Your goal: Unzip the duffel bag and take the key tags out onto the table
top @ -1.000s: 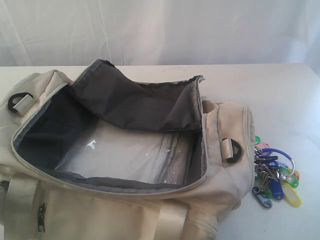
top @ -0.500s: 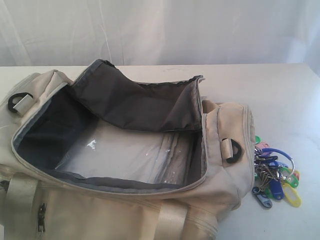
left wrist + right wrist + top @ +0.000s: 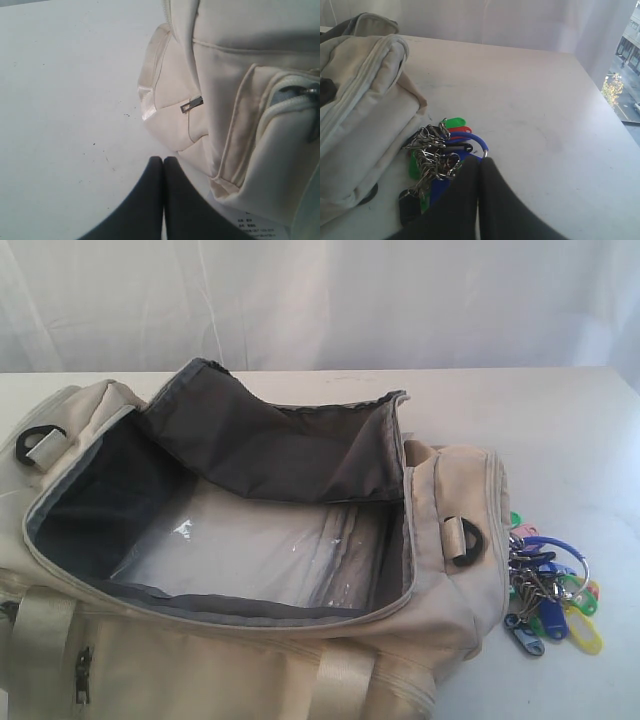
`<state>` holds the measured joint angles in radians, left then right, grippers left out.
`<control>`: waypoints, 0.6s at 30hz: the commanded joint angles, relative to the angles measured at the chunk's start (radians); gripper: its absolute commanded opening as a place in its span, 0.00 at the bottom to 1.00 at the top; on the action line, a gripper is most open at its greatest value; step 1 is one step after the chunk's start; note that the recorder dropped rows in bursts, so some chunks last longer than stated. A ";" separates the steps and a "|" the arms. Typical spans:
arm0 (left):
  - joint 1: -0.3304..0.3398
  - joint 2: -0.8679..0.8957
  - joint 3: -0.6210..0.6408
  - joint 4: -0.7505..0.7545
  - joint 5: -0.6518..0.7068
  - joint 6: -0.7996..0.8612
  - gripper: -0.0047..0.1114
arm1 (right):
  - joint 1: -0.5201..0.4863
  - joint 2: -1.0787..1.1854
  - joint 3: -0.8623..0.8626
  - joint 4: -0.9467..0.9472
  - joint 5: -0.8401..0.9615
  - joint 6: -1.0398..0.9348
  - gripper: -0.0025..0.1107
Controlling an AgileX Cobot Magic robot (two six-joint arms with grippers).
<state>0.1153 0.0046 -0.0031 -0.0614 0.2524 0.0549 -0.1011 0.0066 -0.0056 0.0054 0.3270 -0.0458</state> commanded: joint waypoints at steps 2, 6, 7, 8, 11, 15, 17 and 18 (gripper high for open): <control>-0.014 -0.005 0.003 -0.012 0.000 -0.005 0.04 | 0.002 -0.007 0.006 0.001 -0.011 -0.001 0.02; -0.020 -0.005 0.003 -0.012 0.000 -0.005 0.04 | 0.002 -0.007 0.006 0.001 -0.011 -0.001 0.02; -0.020 -0.005 0.003 -0.012 0.000 -0.005 0.04 | 0.002 -0.007 0.006 0.001 -0.011 -0.001 0.02; -0.020 -0.005 0.003 -0.012 0.000 -0.005 0.04 | 0.002 -0.007 0.006 0.001 -0.011 -0.001 0.02; -0.020 -0.005 0.003 -0.012 0.000 -0.005 0.04 | 0.002 -0.007 0.006 0.001 -0.011 -0.001 0.02; -0.020 -0.005 0.003 -0.012 0.000 -0.005 0.04 | 0.002 -0.007 0.006 0.001 -0.011 -0.001 0.02; -0.020 -0.005 0.003 -0.012 0.000 -0.005 0.04 | 0.002 -0.007 0.006 0.001 -0.011 -0.001 0.02; -0.020 -0.005 0.003 -0.012 -0.002 -0.005 0.04 | 0.002 -0.007 0.006 0.001 -0.011 -0.001 0.02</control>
<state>0.1032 0.0046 -0.0031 -0.0614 0.2524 0.0549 -0.1011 0.0066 -0.0056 0.0054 0.3270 -0.0458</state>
